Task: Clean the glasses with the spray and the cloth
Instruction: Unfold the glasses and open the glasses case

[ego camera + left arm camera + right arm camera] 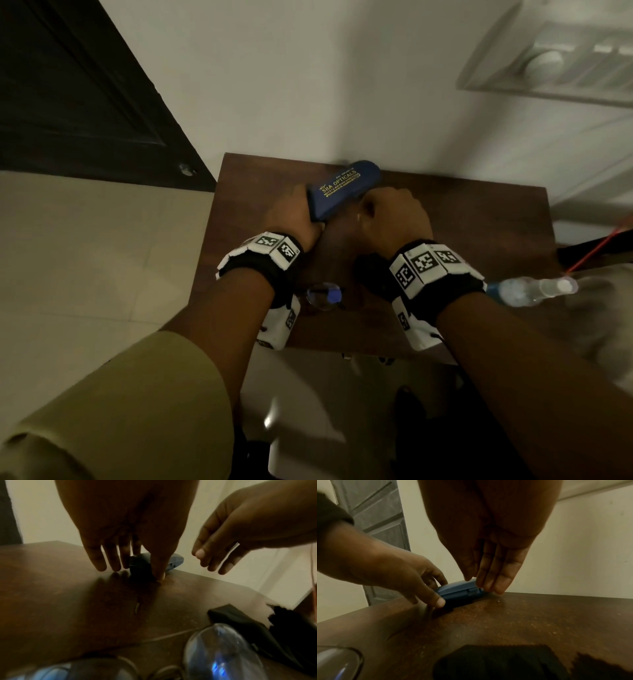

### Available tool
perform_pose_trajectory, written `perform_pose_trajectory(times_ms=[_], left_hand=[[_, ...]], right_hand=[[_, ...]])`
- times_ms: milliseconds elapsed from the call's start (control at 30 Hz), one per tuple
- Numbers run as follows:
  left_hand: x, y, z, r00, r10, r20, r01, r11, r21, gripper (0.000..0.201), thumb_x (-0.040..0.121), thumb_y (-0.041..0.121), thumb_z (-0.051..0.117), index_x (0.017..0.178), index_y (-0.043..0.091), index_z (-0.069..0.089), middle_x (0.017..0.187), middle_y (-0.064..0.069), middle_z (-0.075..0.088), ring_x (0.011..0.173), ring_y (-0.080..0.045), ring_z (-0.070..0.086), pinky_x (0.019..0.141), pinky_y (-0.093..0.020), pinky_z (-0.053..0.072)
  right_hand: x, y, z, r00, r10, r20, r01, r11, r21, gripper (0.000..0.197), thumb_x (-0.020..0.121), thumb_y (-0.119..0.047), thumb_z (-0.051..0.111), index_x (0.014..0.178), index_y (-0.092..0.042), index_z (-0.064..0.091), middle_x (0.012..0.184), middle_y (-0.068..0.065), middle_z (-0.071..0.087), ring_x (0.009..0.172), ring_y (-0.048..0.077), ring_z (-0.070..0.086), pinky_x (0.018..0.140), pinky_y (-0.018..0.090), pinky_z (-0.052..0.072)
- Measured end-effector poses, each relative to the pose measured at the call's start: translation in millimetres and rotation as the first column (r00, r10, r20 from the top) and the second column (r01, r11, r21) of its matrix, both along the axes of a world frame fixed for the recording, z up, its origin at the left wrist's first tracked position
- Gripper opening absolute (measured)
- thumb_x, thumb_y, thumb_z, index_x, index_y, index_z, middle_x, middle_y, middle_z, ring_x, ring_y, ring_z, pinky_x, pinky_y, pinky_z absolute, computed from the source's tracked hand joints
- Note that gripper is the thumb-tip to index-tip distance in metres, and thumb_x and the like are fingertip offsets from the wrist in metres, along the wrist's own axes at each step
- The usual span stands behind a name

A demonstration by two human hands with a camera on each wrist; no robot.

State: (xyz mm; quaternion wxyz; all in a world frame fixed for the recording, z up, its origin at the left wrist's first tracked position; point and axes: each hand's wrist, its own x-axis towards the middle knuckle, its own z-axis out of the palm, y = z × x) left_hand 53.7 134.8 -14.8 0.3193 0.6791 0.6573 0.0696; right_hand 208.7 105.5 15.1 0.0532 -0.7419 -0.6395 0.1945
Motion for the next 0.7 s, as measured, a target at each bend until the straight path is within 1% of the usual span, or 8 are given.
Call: perform_pose_trajectory(times_ms=[100, 167, 267, 367, 467, 567, 633, 700], left_hand=[[-7.3, -2.3, 4.6, 0.978, 0.105, 0.181, -0.094, 0.993, -0.068, 0.068, 0.075, 0.016, 0.076, 0.136, 0.012, 0.047, 0.133, -0.01, 0.057, 0.12, -0.027, 0.054, 0.1, -0.03, 0.041], [-12.2, -9.7, 16.9, 0.929, 0.168, 0.331, -0.127, 0.982, -0.142, 0.062, 0.077, 0.014, 0.075, 0.133, 0.011, 0.051, 0.131, -0.008, 0.058, 0.117, -0.023, 0.055, 0.098, -0.026, 0.041], [-23.9, -33.5, 50.1, 0.855, 0.161, 0.494, -0.072, 0.978, -0.194, 0.041, 0.085, 0.018, 0.067, 0.125, 0.011, 0.058, 0.118, -0.005, 0.062, 0.108, -0.02, 0.057, 0.087, -0.022, 0.044], [-40.0, -63.8, 84.0, 0.806, 0.134, 0.577, -0.046, 0.985, -0.165, 0.044, 0.085, 0.019, 0.067, 0.128, 0.014, 0.057, 0.123, 0.0, 0.061, 0.112, -0.014, 0.056, 0.096, -0.024, 0.044], [-54.6, -97.1, 114.2, 0.762, 0.096, 0.641, -0.023, 0.992, -0.12, 0.049, 0.082, 0.015, 0.069, 0.129, 0.018, 0.056, 0.128, 0.003, 0.059, 0.116, -0.01, 0.055, 0.099, -0.026, 0.044], [-62.0, -133.8, 137.7, 0.691, 0.066, 0.72, -0.012, 0.997, -0.081, 0.049, 0.08, 0.01, 0.07, 0.127, 0.021, 0.057, 0.125, 0.004, 0.06, 0.112, -0.007, 0.058, 0.091, -0.022, 0.049], [-62.4, -155.6, 146.1, 0.618, 0.09, 0.781, -0.022, 0.995, -0.098, 0.049, 0.08, 0.011, 0.071, 0.125, 0.021, 0.057, 0.12, 0.003, 0.063, 0.107, -0.007, 0.061, 0.083, -0.019, 0.052], [-61.0, -171.2, 146.0, 0.564, 0.129, 0.815, -0.052, 0.991, -0.122, 0.046, 0.077, 0.019, 0.069, 0.122, 0.024, 0.059, 0.115, 0.005, 0.066, 0.107, -0.012, 0.063, 0.086, -0.026, 0.054]], right_hand=[[2.8, -8.2, 8.5, 0.998, -0.002, -0.066, 0.006, 0.999, 0.052, 0.022, 0.086, -0.023, 0.056, 0.105, -0.017, 0.067, 0.107, 0.011, 0.066, 0.101, 0.033, 0.06, 0.083, 0.036, 0.048], [3.5, -17.1, 19.7, 0.99, 0.025, -0.139, -0.004, 0.988, 0.154, 0.023, 0.083, -0.019, 0.061, 0.105, -0.014, 0.067, 0.108, 0.009, 0.065, 0.102, 0.029, 0.059, 0.086, 0.032, 0.046], [3.6, -37.8, 46.7, 0.957, 0.092, -0.274, -0.002, 0.95, 0.311, 0.026, 0.079, -0.015, 0.068, 0.105, -0.012, 0.068, 0.107, 0.007, 0.065, 0.098, 0.02, 0.059, 0.081, 0.019, 0.038], [6.1, -63.6, 77.8, 0.925, 0.189, -0.331, -0.061, 0.931, 0.361, 0.031, 0.079, -0.018, 0.072, 0.109, -0.012, 0.067, 0.111, 0.005, 0.064, 0.101, 0.014, 0.057, 0.087, 0.023, 0.042], [8.0, -89.3, 104.2, 0.905, 0.326, -0.272, -0.227, 0.912, 0.341, 0.035, 0.08, -0.022, 0.072, 0.114, -0.014, 0.067, 0.115, 0.003, 0.065, 0.104, 0.018, 0.061, 0.091, 0.03, 0.047], [5.3, -115.6, 127.8, 0.845, 0.48, -0.234, -0.418, 0.868, 0.269, 0.041, 0.079, -0.031, 0.07, 0.117, -0.017, 0.065, 0.115, 0.0, 0.067, 0.102, 0.016, 0.063, 0.087, 0.037, 0.052], [1.7, -131.8, 142.0, 0.829, 0.498, -0.253, -0.466, 0.867, 0.178, 0.049, 0.079, -0.037, 0.071, 0.124, -0.019, 0.061, 0.118, -0.002, 0.066, 0.103, 0.013, 0.062, 0.088, 0.036, 0.051], [-1.4, -143.0, 151.8, 0.822, 0.49, -0.29, -0.476, 0.871, 0.122, 0.053, 0.08, -0.036, 0.071, 0.128, -0.02, 0.057, 0.118, -0.003, 0.065, 0.101, 0.011, 0.062, 0.088, 0.033, 0.051]])
